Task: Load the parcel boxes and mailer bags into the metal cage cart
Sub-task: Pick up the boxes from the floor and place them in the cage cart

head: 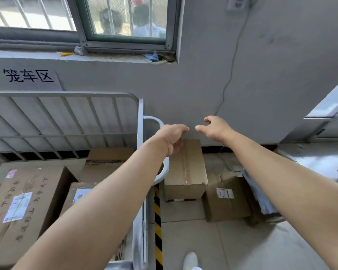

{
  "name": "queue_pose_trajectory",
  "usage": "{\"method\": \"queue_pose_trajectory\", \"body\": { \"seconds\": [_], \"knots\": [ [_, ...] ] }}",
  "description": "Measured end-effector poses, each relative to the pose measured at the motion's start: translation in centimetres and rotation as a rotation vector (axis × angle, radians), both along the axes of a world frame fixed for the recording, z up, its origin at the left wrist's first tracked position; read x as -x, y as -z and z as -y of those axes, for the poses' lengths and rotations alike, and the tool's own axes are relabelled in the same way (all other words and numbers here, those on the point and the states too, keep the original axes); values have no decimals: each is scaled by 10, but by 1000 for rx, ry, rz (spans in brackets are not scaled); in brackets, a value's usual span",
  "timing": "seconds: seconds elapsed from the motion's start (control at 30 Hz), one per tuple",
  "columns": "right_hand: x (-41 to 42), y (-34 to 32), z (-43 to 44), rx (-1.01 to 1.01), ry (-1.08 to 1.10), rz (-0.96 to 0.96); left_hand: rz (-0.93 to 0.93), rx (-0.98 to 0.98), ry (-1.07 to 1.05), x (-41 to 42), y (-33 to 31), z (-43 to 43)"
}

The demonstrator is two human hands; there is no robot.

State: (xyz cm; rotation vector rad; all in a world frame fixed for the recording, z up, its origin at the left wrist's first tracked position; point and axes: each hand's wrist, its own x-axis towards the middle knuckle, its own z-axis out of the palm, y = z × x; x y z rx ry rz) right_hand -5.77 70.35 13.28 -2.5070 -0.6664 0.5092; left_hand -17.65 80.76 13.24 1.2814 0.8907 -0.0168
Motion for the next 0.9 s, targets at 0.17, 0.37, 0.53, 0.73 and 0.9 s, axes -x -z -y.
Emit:
{"method": "queue_pose_trajectory", "body": {
  "seconds": [0.17, 0.37, 0.53, 0.73, 0.9],
  "knots": [
    [-23, 13, 17, 4, -14, -28, -43, 9, -29, -12, 10, 15],
    [-84, 27, 29, 30, -133, -60, -92, 44, -164, -71, 28, 45],
    [-151, 54, 42, 83, -299, -91, -139, 112, -342, -134, 59, 80],
    [-210, 87, 36, 162, -442, -137, -181, 332, -531, -163, 100, 114],
    [-231, 115, -2, 214, -542, -174, -236, 417, -718, -165, 142, 100]
  ]
}}
